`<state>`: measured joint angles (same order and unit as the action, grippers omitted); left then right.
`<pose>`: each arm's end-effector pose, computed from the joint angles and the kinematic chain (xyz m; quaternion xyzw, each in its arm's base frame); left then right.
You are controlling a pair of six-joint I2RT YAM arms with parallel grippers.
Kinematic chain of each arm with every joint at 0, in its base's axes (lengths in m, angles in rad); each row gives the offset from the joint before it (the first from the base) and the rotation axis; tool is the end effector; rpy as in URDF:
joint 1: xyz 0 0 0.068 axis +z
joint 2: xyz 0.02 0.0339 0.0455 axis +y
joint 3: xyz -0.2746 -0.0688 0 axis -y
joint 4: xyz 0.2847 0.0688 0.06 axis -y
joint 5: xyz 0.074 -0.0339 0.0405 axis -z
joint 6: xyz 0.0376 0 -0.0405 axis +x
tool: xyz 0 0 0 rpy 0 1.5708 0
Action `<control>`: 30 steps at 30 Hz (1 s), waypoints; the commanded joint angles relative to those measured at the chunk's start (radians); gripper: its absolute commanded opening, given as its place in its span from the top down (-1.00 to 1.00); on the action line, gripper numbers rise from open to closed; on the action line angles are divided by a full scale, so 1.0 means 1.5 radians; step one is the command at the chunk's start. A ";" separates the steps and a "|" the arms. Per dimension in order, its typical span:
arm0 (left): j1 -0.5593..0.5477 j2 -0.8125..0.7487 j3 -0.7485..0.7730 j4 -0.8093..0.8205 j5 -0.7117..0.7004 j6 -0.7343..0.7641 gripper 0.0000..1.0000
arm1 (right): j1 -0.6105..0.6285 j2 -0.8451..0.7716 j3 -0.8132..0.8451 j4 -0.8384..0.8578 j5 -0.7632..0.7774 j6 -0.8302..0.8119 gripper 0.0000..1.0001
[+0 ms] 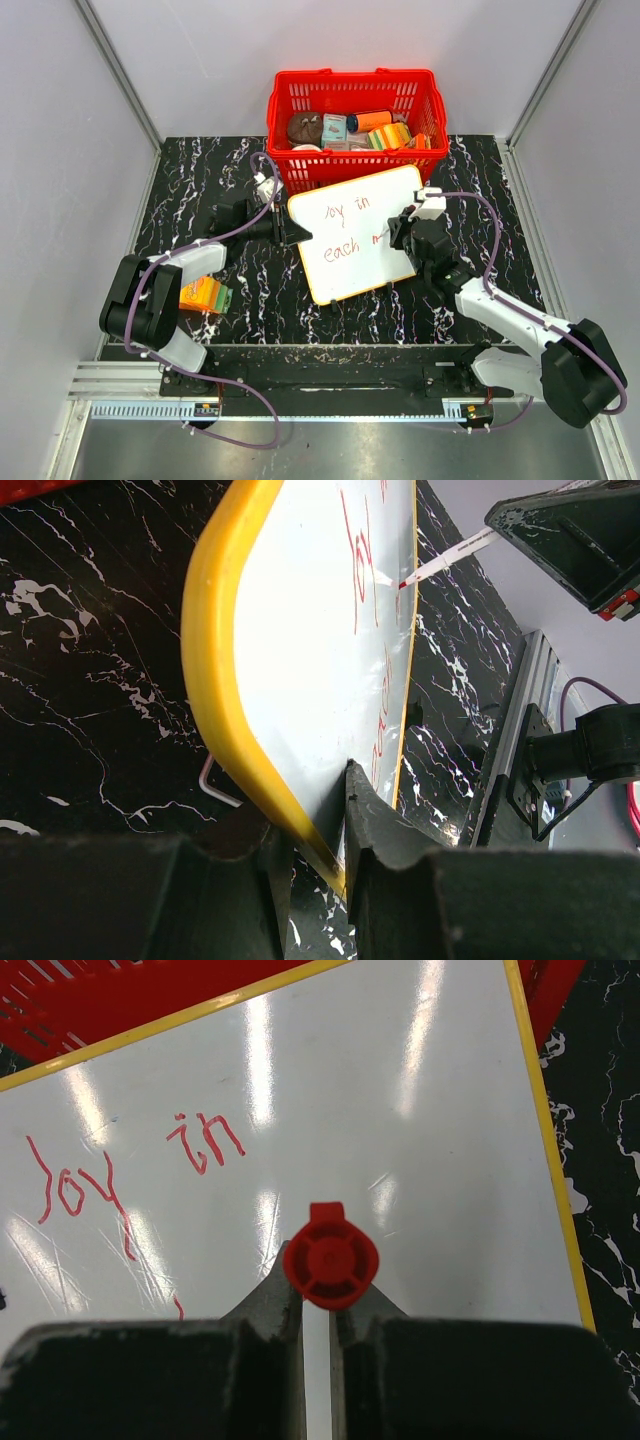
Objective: Write a sentence on the whiteboard
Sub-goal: Write on the whiteboard with the whiteboard.
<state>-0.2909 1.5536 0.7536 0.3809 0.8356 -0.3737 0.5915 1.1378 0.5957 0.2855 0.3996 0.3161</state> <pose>0.3247 -0.1263 0.1853 0.1890 0.7751 -0.4841 0.3595 0.2445 0.1466 0.2397 0.0136 0.7853 0.1212 0.6070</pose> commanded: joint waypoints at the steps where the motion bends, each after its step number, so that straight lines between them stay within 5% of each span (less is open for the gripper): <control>1: -0.021 0.028 -0.001 -0.045 -0.089 0.130 1.00 | -0.008 -0.011 0.001 -0.003 -0.004 0.007 1.00; 30: -0.023 0.027 0.001 -0.048 -0.091 0.131 1.00 | -0.008 -0.113 -0.009 -0.037 -0.019 0.026 1.00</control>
<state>-0.2974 1.5539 0.7593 0.3710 0.8330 -0.3637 0.5861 1.0073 0.5381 0.2157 0.3630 0.3458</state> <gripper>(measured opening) 0.245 0.099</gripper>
